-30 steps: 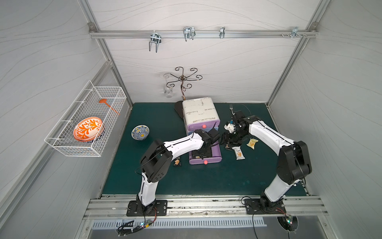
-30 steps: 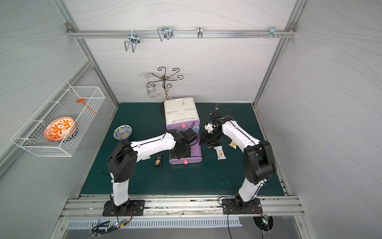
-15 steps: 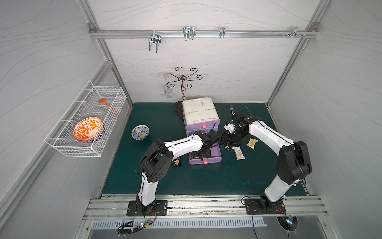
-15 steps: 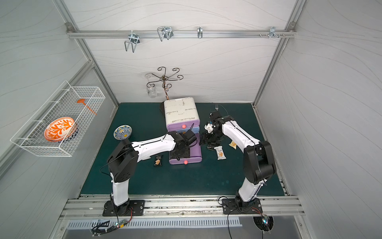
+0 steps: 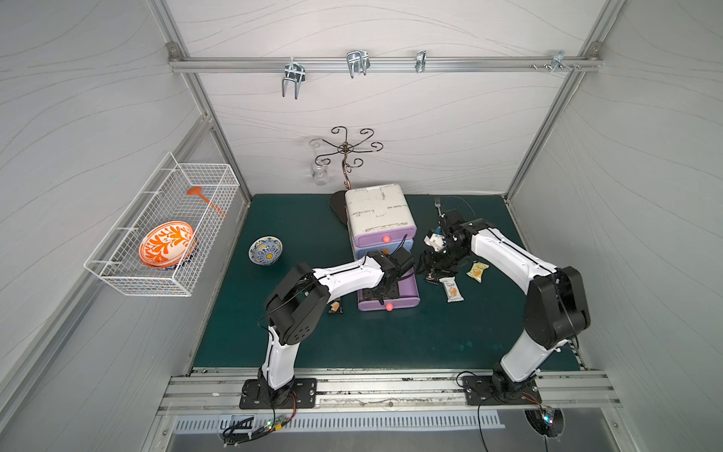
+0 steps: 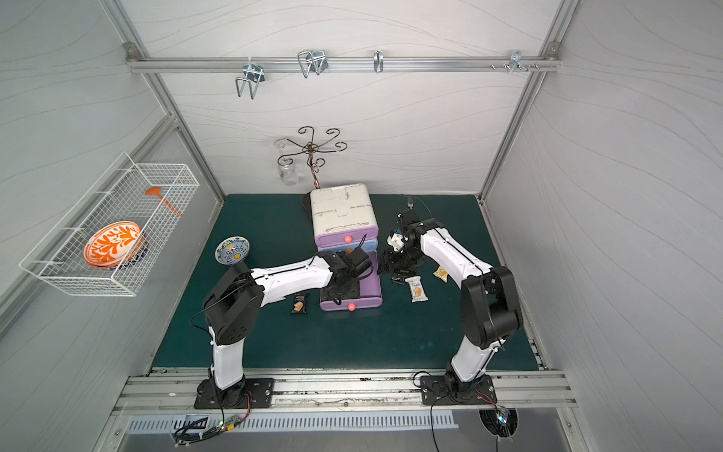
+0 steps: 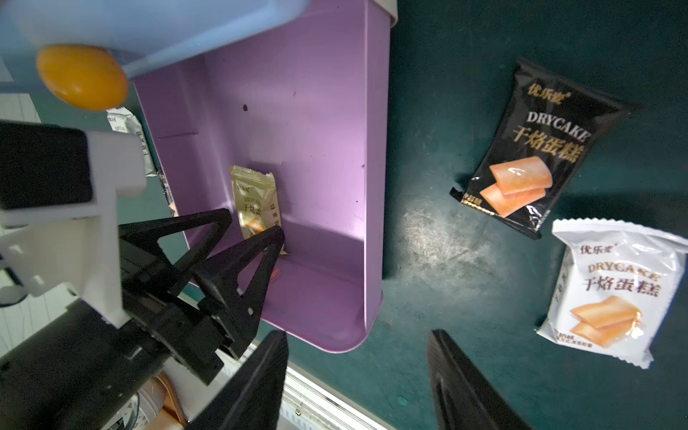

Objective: Take the cookies out of the drawer
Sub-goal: Pick up the cookie from the drawer.

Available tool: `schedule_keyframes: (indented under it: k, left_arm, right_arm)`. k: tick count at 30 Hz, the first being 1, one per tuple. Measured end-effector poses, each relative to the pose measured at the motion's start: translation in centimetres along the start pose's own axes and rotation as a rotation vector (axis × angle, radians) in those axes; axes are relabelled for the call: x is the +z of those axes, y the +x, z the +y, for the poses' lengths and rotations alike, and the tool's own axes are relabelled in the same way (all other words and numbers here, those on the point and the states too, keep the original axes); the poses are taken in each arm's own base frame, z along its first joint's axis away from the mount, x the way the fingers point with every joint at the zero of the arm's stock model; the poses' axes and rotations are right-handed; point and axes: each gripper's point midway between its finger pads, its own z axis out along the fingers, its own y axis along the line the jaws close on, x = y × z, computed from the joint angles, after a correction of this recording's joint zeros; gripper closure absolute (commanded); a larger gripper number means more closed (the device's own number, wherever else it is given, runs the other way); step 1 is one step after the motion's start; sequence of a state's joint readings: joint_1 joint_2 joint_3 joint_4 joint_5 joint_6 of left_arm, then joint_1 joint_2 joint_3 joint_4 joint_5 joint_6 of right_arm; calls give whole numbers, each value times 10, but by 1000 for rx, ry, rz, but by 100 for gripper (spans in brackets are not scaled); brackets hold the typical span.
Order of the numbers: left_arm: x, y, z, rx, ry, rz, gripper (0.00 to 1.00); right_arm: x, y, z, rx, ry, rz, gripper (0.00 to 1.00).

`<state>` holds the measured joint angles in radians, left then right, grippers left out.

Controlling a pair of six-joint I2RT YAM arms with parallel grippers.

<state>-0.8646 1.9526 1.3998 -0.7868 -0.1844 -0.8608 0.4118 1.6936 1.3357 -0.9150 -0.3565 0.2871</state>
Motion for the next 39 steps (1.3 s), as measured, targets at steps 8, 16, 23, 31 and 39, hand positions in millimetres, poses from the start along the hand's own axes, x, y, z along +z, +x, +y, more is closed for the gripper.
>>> schedule_keyframes:
  k: [8, 16, 23, 31, 39]
  left_arm:
    - [8, 4, 4, -7, -7, 0, 31]
    - [11, 4, 8, -3, -23, -8, 33]
    - [14, 3, 8, 2, -35, -13, 34]
    - [11, -3, 7, 6, -43, -33, 32]
    - [3, -12, 1, 11, -29, -57, 32]
  right_arm:
    - [0, 0, 0, -1, 1, 0, 36]
    - [0, 0, -1, -7, 7, -2, 36]
    - [0, -1, -1, -9, 7, -4, 36]
    - [-4, -4, 1, 18, -33, -6, 40]
    - [7, 0, 2, 12, -35, 39, 43]
